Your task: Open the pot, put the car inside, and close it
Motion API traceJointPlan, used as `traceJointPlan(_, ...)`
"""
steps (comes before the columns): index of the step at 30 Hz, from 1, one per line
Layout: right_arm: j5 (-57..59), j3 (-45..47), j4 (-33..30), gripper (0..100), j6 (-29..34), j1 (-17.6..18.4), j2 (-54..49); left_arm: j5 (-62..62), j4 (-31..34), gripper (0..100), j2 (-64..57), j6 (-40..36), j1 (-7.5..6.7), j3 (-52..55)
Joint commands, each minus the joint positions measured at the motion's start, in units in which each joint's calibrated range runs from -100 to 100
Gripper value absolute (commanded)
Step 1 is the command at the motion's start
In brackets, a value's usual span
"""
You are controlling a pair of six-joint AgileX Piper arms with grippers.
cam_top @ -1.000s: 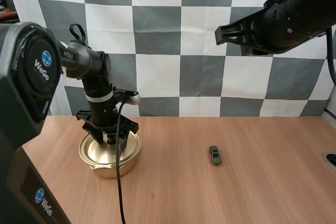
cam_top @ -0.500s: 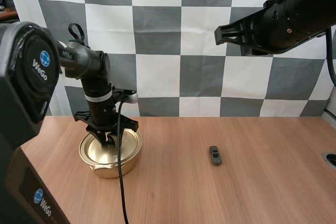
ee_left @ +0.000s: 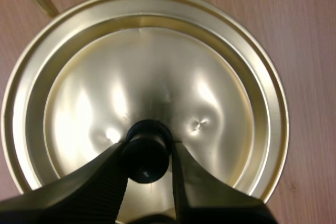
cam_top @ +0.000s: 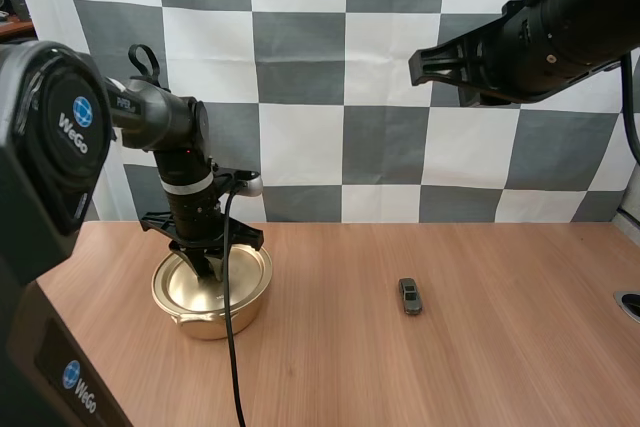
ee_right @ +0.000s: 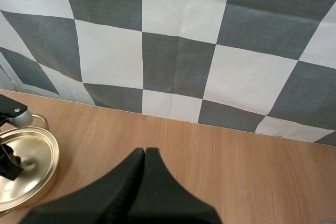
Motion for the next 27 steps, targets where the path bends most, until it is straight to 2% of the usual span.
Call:
traceJointPlan(1,0.00,-0.02,0.01,0,-0.06,-0.02,-0.05,-0.23,0.00,0,-0.08,0.01,0.01,0.09)
traceJointPlan(11,0.00,-0.02,1.12,0,-0.06,-0.02,-0.05,-3.29,0.00,0,-5.39,0.01,0.01,-0.03)
traceJointPlan(27,0.00,-0.02,2.58,0,-0.06,-0.02,-0.05,-0.94,0.00,0,-11.43,0.01,0.01,-0.51)
